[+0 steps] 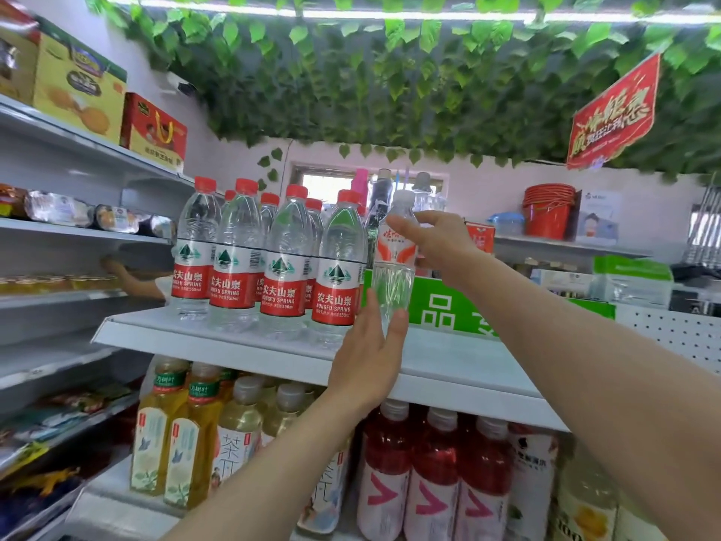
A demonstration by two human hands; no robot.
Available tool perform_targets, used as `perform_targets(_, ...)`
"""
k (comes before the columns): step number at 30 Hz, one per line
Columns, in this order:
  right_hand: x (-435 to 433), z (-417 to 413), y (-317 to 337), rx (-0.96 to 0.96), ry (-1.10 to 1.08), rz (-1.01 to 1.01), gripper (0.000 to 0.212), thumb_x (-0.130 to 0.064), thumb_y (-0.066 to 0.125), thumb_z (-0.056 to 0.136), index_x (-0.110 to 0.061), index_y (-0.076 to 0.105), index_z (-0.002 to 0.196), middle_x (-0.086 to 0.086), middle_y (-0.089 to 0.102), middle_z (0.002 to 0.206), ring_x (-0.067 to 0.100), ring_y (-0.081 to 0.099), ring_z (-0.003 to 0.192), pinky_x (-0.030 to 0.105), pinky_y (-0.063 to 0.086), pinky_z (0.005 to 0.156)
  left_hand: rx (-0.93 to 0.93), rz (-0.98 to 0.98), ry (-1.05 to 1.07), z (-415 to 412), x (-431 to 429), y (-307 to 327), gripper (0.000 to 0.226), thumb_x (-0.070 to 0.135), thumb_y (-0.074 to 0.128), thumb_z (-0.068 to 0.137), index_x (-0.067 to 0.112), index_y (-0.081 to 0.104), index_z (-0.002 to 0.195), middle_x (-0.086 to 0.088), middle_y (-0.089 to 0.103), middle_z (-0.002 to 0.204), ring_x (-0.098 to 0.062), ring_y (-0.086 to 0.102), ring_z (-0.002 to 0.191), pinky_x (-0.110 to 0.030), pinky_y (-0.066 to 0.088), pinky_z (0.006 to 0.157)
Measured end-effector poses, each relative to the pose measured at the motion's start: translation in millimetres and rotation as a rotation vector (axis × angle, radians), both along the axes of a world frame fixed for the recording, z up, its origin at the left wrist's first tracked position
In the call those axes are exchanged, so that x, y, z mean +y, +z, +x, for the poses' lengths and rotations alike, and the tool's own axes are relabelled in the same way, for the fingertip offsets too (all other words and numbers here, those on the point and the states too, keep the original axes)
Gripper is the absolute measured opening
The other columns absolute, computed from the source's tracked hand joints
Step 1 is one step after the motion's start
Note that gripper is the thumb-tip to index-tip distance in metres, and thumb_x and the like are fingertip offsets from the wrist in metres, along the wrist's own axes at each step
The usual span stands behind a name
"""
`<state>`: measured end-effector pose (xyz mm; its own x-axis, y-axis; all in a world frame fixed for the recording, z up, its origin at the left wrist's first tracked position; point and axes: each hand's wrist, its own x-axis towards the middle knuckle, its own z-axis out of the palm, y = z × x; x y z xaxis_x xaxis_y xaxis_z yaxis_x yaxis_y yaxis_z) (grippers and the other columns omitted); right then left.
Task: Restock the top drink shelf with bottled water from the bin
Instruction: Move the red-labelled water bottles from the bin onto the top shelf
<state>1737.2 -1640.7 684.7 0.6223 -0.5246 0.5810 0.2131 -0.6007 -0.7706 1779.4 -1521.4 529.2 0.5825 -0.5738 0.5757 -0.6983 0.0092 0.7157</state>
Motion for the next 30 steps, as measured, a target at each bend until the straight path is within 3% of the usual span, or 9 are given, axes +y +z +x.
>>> perform_targets(8,7,-1,-4,-0.014,-0.08,-0.048,0.085,-0.053,0.083,0.077,-0.016,0.05,0.146,0.011,0.068,0.127,0.023,0.074,0.094,0.048,0.059,0.094,-0.04,0.03,0.014,0,1,0,0.079,0.076,0.015,0.092,0.04,-0.016,0.155,0.012,-0.007,0.166,-0.009,0.002,0.152,-0.035,0.008,0.12)
perform_targets(12,15,-3,-7,-0.02,-0.142,-0.091,0.084,-0.057,0.078,0.081,-0.017,0.047,0.149,0.007,0.069,0.123,0.019,0.071,0.095,0.052,0.052,0.102,-0.052,0.007,-0.004,-4,6,1,0.078,0.073,0.018,0.094,0.037,-0.011,0.157,0.013,-0.005,0.166,-0.006,0.001,0.152,-0.029,0.005,0.118)
perform_targets(14,18,-5,-7,0.004,-0.153,-0.094,0.084,-0.059,0.074,0.084,-0.017,0.046,0.15,0.008,0.068,0.126,0.023,0.069,0.107,0.052,0.05,0.105,-0.041,0.005,-0.001,-6,11,2,0.078,0.072,0.02,0.095,0.035,-0.007,0.158,0.012,-0.001,0.166,-0.006,0.003,0.151,-0.028,0.005,0.118)
perform_targets(17,23,-14,-8,0.046,-0.191,-0.106,0.078,-0.061,0.07,0.087,-0.012,0.052,0.144,0.01,0.064,0.136,0.027,0.064,0.117,0.045,0.051,0.104,0.004,0.007,0.004,-12,22,5,0.08,0.072,0.021,0.095,0.03,0.002,0.16,0.011,0.003,0.166,-0.007,0.004,0.152,-0.029,0.005,0.118)
perform_targets(20,28,-35,-10,0.068,-0.259,-0.144,0.076,-0.058,0.068,0.089,-0.007,0.052,0.143,0.01,0.06,0.14,0.026,0.06,0.114,0.032,0.044,0.091,0.042,-0.01,0.003,-19,39,10,0.081,0.075,0.022,0.093,0.03,0.007,0.159,0.01,0.008,0.166,-0.011,0.006,0.152,-0.037,0.009,0.122)
perform_targets(22,33,-53,-12,0.109,-0.286,-0.185,0.072,-0.056,0.068,0.091,-0.006,0.055,0.14,0.01,0.061,0.135,0.02,0.062,0.103,0.031,0.045,0.087,0.013,-0.016,0.033,-23,52,14,0.08,0.073,0.022,0.095,0.027,0.011,0.159,0.006,0.012,0.166,-0.014,0.009,0.152,-0.04,0.011,0.123)
perform_targets(24,40,-73,-13,0.152,-0.304,-0.211,0.063,-0.056,0.067,0.091,-0.006,0.062,0.13,0.006,0.067,0.118,0.011,0.06,0.084,0.032,0.051,0.08,-0.001,-0.005,0.075,-28,67,19,0.08,0.071,0.022,0.096,0.023,0.014,0.159,0.002,0.014,0.166,-0.016,0.01,0.152,-0.038,0.011,0.12)
perform_targets(27,55,-102,-15,0.185,-0.353,-0.215,0.064,-0.057,0.067,0.091,-0.002,0.066,0.124,0.017,0.069,0.12,0.023,0.066,0.093,0.046,0.056,0.092,-0.02,0.02,0.124,-41,90,26,0.078,0.066,0.025,0.098,0.017,0.016,0.158,-0.004,0.018,0.165,-0.021,0.015,0.151,-0.039,0.015,0.119)
perform_targets(30,75,-132,-22,0.211,-0.361,-0.235,0.071,-0.059,0.069,0.089,-0.005,0.06,0.135,0.009,0.066,0.126,0.024,0.063,0.103,0.037,0.054,0.087,-0.041,0.037,0.144,-60,113,30,0.078,0.066,0.028,0.099,0.015,0.019,0.158,-0.007,0.02,0.164,-0.025,0.018,0.15,-0.042,0.019,0.119)
